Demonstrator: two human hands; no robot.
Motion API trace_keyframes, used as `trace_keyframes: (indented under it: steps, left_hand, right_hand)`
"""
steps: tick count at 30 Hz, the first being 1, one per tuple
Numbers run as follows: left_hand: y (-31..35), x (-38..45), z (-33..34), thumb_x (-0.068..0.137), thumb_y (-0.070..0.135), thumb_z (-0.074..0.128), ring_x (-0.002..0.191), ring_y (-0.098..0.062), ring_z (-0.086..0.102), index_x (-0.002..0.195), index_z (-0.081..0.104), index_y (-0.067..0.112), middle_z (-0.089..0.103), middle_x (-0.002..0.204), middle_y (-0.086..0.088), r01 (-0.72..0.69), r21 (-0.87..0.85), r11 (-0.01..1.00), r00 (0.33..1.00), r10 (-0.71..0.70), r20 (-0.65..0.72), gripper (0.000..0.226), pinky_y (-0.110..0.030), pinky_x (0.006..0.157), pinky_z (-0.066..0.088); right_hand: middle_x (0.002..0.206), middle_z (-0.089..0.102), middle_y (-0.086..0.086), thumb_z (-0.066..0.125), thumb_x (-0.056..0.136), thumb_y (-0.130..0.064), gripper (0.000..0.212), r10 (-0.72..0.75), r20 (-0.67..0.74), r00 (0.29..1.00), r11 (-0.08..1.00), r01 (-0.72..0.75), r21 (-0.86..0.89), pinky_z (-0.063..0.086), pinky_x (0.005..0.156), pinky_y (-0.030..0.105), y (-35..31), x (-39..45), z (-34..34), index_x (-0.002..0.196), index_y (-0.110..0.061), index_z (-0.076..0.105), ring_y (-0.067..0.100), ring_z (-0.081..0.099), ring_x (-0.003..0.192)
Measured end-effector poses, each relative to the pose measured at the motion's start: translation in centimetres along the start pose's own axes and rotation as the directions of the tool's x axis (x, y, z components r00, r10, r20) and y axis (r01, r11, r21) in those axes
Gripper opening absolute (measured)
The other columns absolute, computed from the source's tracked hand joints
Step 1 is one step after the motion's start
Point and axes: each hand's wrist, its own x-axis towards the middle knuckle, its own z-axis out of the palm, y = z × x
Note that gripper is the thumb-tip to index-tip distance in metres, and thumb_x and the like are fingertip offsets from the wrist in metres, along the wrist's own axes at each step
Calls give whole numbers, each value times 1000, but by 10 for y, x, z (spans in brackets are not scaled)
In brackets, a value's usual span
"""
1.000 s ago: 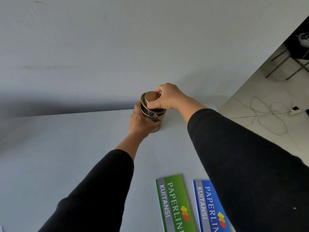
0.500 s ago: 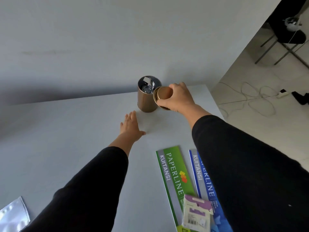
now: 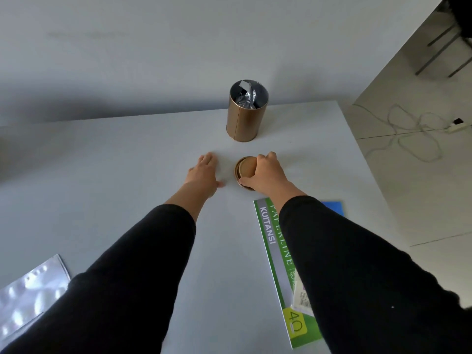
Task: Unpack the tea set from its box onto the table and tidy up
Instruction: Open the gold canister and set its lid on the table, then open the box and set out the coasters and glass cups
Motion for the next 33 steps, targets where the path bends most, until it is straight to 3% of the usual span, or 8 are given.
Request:
trace_keyframes:
  steps: [10, 18, 22, 27, 33]
  left_hand:
    - [3, -1, -1, 90, 22, 63, 146, -17, 16, 152, 12, 10, 10, 159, 0, 13, -4, 1000, 1000, -14, -13, 81, -36, 115, 28]
    - [2, -5, -1, 93, 23, 57, 149, -19, 6, 153, 5, 10, 3, 161, -1, 12, 19, 1000, 1000, -12, 4, 81, -36, 118, 20]
    - [-10, -14, -4, 100, 24, 45, 150, -20, -1, 153, 3, 10, 0, 162, -2, 108, -63, 992, 994, -108, -5, 69, -40, 120, 16]
    - [-42, -44, -32, 101, 26, 40, 149, -22, -6, 153, 0, 9, -5, 162, -4, 161, -61, 985, 983, -165, -76, 68, -45, 121, 14]
    - [-99, -100, -92, 102, 27, 37, 149, -22, -7, 153, -2, 9, -6, 162, -4, 168, -70, 983, 963, -179, -200, 66, -46, 121, 13]
  right_hand:
    - [133, 38, 13, 75, 78, -40, 75, -3, -57, 998, 1000, 3, -2, 43, 96, 34, -5, 10, 7, 133, -3, 41, 29, 45, 121]
    - [145, 29, 12, 70, 80, -47, 86, -44, -56, 997, 997, 41, -61, 38, 103, 37, -5, 6, 3, 145, -7, 29, 29, 34, 133]
    - [147, 29, 11, 60, 87, -45, 75, -80, -117, 990, 995, 72, -72, 37, 104, 38, -15, -2, -6, 145, -9, 29, 28, 33, 134]
    - [144, 32, 11, 56, 90, -42, 68, -110, -126, 986, 993, 106, -44, 39, 102, 39, -49, -22, -12, 145, -11, 31, 29, 34, 133]
    - [144, 32, 12, 54, 90, -44, 67, -190, -159, 969, 982, 190, -15, 38, 101, 38, -138, -65, -11, 143, -9, 32, 29, 36, 132]
